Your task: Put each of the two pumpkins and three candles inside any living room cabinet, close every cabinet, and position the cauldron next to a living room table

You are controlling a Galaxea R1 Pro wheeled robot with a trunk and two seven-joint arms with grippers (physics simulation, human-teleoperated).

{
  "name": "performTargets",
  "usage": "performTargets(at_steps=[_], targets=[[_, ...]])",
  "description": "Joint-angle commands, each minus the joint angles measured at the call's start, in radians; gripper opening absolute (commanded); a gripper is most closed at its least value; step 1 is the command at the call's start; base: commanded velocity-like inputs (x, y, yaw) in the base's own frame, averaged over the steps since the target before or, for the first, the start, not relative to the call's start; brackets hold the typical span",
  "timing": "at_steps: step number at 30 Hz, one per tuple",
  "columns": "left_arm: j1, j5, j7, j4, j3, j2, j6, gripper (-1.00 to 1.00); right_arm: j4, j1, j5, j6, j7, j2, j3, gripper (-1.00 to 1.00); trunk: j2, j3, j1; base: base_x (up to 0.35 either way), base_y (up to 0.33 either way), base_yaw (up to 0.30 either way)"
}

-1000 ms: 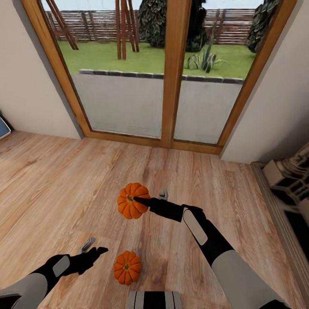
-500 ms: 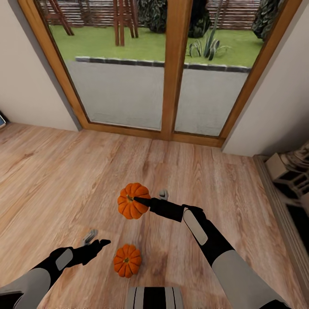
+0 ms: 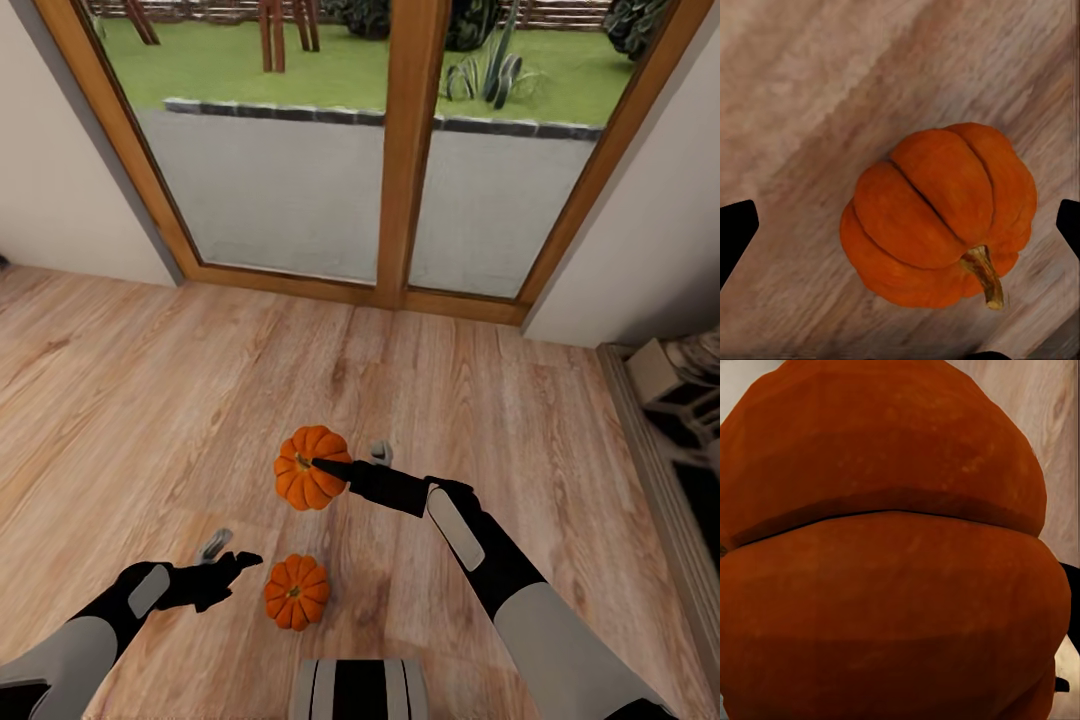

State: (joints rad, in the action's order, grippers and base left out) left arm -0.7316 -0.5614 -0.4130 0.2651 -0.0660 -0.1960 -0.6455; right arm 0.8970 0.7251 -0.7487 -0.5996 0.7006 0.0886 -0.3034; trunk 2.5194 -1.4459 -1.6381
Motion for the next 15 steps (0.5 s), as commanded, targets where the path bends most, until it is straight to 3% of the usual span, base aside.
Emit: performTargets(at_steps=[1, 5, 7, 8, 9, 11, 13, 15], targets=[[0.0, 0.002, -0.002, 0.008, -0.006, -0.001, -0.019, 1.0, 0.0, 0.0, -0.011, -0.008, -0.003, 0.0, 0.001, -1.0, 0.001, -0.005, 0.0, 0.0, 0.0, 0.0], [0.0, 0.003, -0.033, 0.022, -0.006, -0.006, -0.037, 1.0, 0.0, 0.0, -0.011, -0.009, -0.003, 0.0, 0.003, -1.0, 0.001, -0.02, -0.002, 0.0, 0.0, 0.0], [-0.01, 0.004, -0.049, 0.032, 0.011, -0.011, -0.042, 1.0, 0.0, 0.0, -0.011, -0.009, -0.003, 0.002, 0.004, -1.0, 0.002, -0.028, -0.003, 0.0, 0.0, 0.0], [-0.032, 0.004, -0.06, 0.072, 0.071, -0.027, -0.085, 1.0, 0.0, 0.0, -0.011, -0.009, -0.003, 0.002, 0.004, -1.0, 0.002, -0.032, -0.003, 0.0, 0.0, 0.0], [-0.035, 0.004, -0.063, 0.086, 0.087, -0.031, -0.099, 1.0, 0.0, 0.0, -0.011, -0.01, -0.003, 0.002, 0.004, -1.0, 0.002, -0.036, -0.004, 0.0, 0.0, 0.0], [-0.041, 0.003, -0.091, 0.166, 0.165, -0.043, -0.162, 1.0, 0.0, 0.0, -0.011, -0.011, -0.003, -0.001, 0.005, -1.0, 0.003, -0.043, -0.005, 0.0, 0.0, 0.0], [-0.044, 0.003, -0.143, 0.217, 0.217, -0.042, -0.188, 1.0, 0.0, 0.0, -0.012, -0.011, -0.003, -0.003, 0.007, -1.0, 0.003, -0.051, -0.006, 0.0, 0.0, 0.0], [-0.044, 0.002, -0.165, 0.225, 0.229, -0.04, -0.19, 1.0, 0.0, 0.0, -0.012, -0.012, -0.002, -0.004, 0.007, -1.0, 0.004, -0.059, -0.007, 0.0, 0.0, 0.0]])
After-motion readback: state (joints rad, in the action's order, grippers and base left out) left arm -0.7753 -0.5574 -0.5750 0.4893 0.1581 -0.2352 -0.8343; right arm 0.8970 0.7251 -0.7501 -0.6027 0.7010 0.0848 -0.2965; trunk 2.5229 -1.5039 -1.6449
